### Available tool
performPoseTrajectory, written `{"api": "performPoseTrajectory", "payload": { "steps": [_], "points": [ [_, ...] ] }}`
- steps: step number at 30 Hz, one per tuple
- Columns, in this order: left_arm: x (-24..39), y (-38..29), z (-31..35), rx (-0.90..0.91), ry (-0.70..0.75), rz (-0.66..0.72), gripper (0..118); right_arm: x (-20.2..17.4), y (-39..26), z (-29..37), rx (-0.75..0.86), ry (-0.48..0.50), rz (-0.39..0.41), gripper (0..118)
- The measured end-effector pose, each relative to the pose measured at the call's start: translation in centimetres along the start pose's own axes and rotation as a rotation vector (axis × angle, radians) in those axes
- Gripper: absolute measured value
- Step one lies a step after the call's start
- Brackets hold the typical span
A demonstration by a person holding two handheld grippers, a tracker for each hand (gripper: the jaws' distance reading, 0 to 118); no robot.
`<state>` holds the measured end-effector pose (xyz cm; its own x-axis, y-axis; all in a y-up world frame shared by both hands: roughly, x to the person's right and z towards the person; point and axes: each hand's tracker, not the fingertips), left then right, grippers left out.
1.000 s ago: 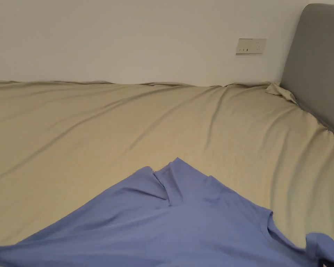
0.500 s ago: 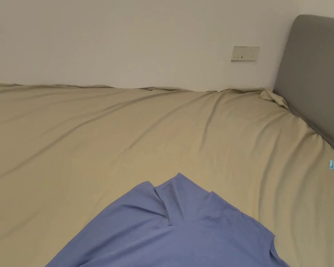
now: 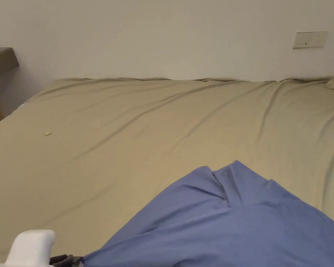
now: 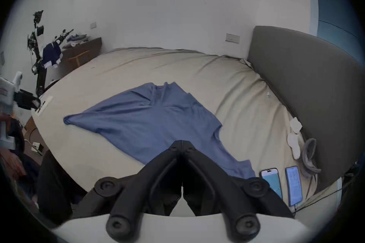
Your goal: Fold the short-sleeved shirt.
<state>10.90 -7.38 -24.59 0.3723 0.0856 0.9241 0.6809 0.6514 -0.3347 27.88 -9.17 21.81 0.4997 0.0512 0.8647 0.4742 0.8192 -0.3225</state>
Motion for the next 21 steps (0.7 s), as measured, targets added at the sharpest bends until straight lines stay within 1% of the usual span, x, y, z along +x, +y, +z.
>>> {"api": "performPoseTrajectory", "payload": {
  "steps": [2,3,4,5,6,8,9,11,13,14,15,16,17,18,19,20,21],
  "points": [
    [-0.6,0.0,-0.9,0.012,-0.017,0.053,0,-0.7,0.3,-0.1,0.005,-0.001,0.013,2],
    [-1.6,0.3,-2.2,0.002,-0.016,0.096,11,-0.9,0.3,-0.2,0.009,-0.003,0.021,2],
    [-2.3,0.5,-3.2,0.001,-0.018,0.131,71,-1.0,0.4,-0.4,0.007,0.001,0.025,2],
    [-2.9,0.6,-4.4,-0.009,0.01,0.154,104,-1.0,0.4,-0.6,0.006,0.011,0.022,2],
    [-3.6,0.7,-6.4,-0.041,0.045,0.155,104,-1.0,0.6,-0.6,0.004,0.02,0.016,2],
    [-4.9,1.6,-10.6,-0.141,0.132,0.16,104,-1.1,0.5,-0.9,-0.004,0.036,0.015,2],
    [-5.4,1.6,-12.4,-0.166,0.133,0.152,104,-1.3,0.5,-1.2,-0.007,0.037,0.018,2],
    [-6.6,1.6,-16.2,-0.203,0.106,0.18,104,-1.1,0.3,-1.6,-0.014,0.035,0.02,2],
    [-7.0,1.2,-19.1,-0.292,0.108,0.191,104,-1.1,0.2,-2.1,-0.031,0.036,0.014,2],
    [-7.3,0.7,-20.2,-0.307,0.083,0.192,99,-0.9,0.2,-2.3,-0.037,0.034,0.014,2],
    [-7.2,-0.1,-20.9,-0.316,0.034,0.219,79,-0.9,0.2,-2.6,-0.047,0.028,0.015,2],
    [-7.1,-0.6,-21.0,-0.305,0.082,0.217,64,-0.8,0.2,-2.9,-0.055,0.023,0.016,2],
    [-7.1,-0.3,-19.7,-0.24,0.099,0.2,55,-0.8,0.3,-3.2,-0.063,0.018,0.022,2],
    [-7.5,0.1,-19.1,-0.267,0.088,0.206,38,-0.8,0.5,-3.5,-0.067,0.016,0.025,2],
    [-8.6,0.0,-19.2,-0.256,0.032,0.252,1,-0.6,0.6,-4.0,-0.074,0.021,0.025,2],
    [-9.4,-0.3,-19.1,-0.229,-0.062,0.355,1,-0.4,1.0,-4.8,-0.083,0.037,0.022,2],
    [-9.3,-0.1,-19.0,-0.257,-0.013,0.345,1,-0.2,1.5,-5.8,-0.093,0.045,0.017,2]
  ]
}}
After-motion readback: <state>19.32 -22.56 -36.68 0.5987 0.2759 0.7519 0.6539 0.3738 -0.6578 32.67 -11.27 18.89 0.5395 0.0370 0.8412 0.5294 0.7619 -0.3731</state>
